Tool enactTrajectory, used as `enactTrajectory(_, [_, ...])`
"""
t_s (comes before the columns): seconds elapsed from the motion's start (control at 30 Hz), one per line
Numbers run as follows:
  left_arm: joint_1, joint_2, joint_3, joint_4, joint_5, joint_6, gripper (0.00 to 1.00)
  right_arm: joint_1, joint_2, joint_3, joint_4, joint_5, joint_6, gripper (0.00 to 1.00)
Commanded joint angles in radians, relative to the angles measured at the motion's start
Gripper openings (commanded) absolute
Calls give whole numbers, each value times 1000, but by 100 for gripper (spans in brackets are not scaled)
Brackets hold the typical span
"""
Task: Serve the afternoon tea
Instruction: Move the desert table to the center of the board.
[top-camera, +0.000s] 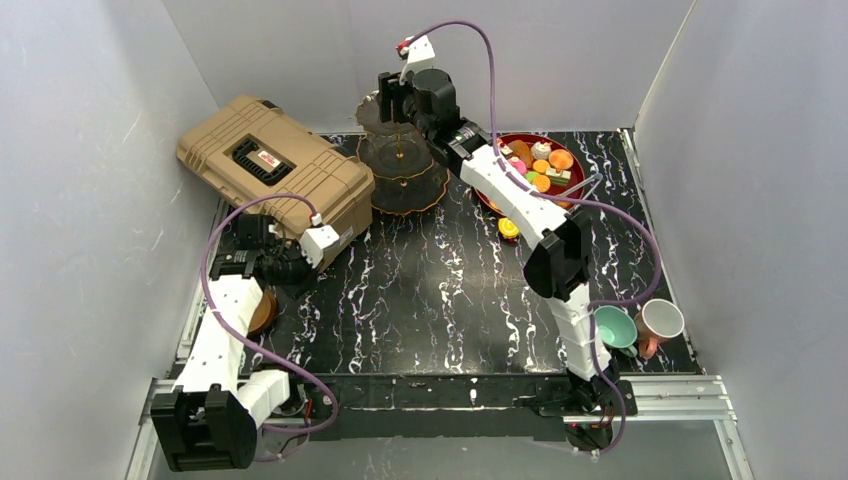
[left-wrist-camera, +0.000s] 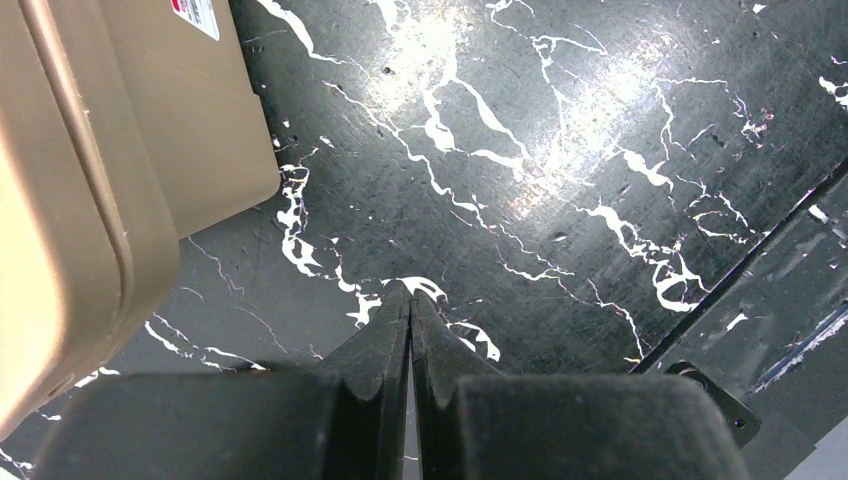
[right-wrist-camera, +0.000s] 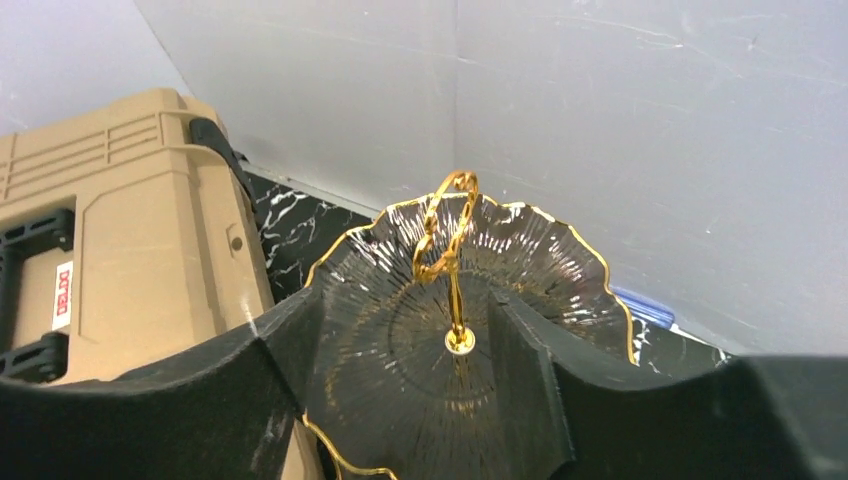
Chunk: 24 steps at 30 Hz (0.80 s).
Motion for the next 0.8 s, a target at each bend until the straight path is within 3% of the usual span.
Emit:
enactTrajectory(0.0, [-3, 26, 17, 1, 0, -1, 0, -20, 45, 13, 130, -18, -5, 63])
enactTrajectory(0.2, [-3, 42, 19, 17, -4, 5, 0, -20, 67, 18, 220, 9, -40, 38])
enactTrajectory(0.4, [-3, 65, 1, 47, -3, 12, 0, -20, 6, -20, 233, 32, -113, 1])
enactTrajectory(0.77, [-7, 214, 85, 157, -1, -23, 0, -21, -256, -313, 218, 76, -210, 1])
